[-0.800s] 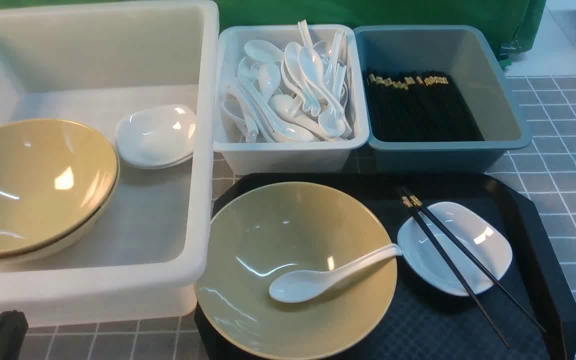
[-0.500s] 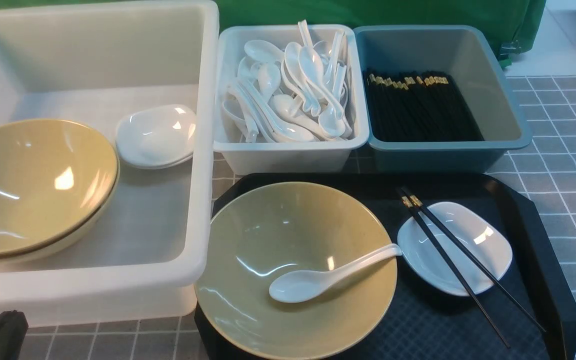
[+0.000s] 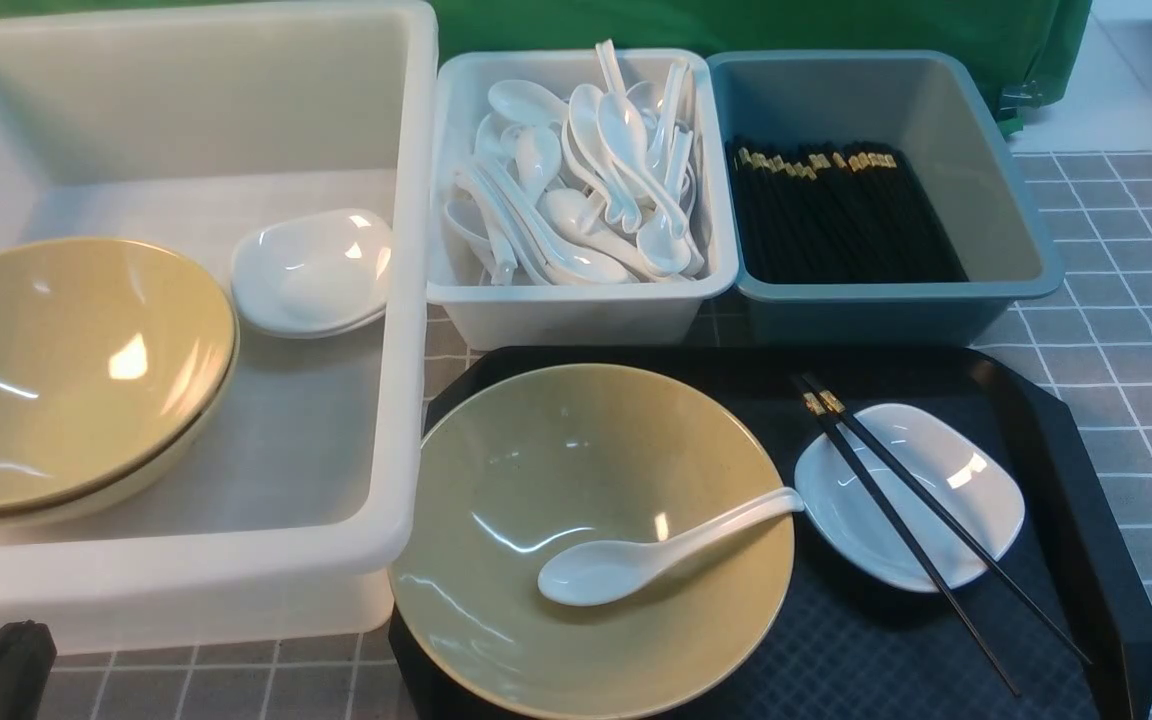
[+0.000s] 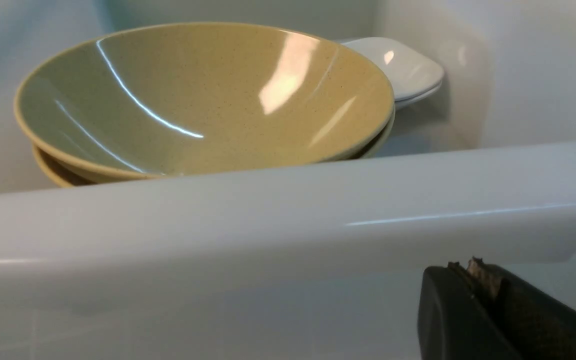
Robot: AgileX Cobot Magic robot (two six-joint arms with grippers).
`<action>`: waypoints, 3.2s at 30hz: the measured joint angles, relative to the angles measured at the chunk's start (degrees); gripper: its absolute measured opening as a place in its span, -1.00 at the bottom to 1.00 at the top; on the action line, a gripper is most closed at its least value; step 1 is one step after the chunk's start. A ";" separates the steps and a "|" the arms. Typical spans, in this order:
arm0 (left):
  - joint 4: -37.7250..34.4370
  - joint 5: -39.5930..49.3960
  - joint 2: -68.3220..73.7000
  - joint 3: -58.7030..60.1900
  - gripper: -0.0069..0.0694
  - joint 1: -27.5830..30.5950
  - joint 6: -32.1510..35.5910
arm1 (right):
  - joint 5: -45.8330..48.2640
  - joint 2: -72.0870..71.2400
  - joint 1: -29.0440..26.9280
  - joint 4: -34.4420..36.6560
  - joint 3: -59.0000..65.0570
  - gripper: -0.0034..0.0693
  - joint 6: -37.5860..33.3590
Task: On grey table put chopsticks spoon bowls plates into blue grey white boxes.
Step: 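Move the grippers toward the tableware on the black tray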
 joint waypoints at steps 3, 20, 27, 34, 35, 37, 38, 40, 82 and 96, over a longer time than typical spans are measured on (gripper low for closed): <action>0.00 0.00 0.00 0.00 -0.85 0.00 0.00 | 0.00 0.00 0.00 0.00 0.00 -0.25 0.00; 0.00 0.00 0.00 0.00 -0.85 0.00 0.00 | 0.00 0.00 0.00 0.00 0.00 -0.25 -0.12; 1.22 0.00 0.00 0.00 -0.85 0.00 0.48 | 0.00 0.00 0.00 0.00 0.00 -0.25 -0.12; 1.18 -0.35 0.00 0.00 -0.85 0.00 0.98 | -0.05 0.00 0.00 0.00 0.00 -0.25 -0.16; 0.46 -0.52 0.00 0.00 -0.85 0.00 0.92 | -0.05 0.00 0.00 0.00 0.00 -0.25 -0.16; -2.29 -1.46 0.00 0.00 -0.85 0.00 -0.28 | -0.05 0.00 0.00 0.00 0.00 -0.25 -0.16; -5.50 -2.34 0.00 0.00 -0.85 0.00 -1.76 | -0.05 0.00 0.00 0.00 0.00 -0.25 0.31; -11.22 -2.97 0.00 0.00 -0.85 0.00 -4.94 | -0.17 0.00 0.00 0.34 0.00 -0.25 2.69; -6.44 51.10 52.01 -58.35 -0.85 -8.74 7.68 | 48.49 60.96 14.51 20.16 -56.88 -0.82 -30.60; -0.69 49.84 76.72 -74.68 -0.85 -38.35 7.00 | 38.70 80.88 23.19 10.00 -64.20 -0.58 -23.95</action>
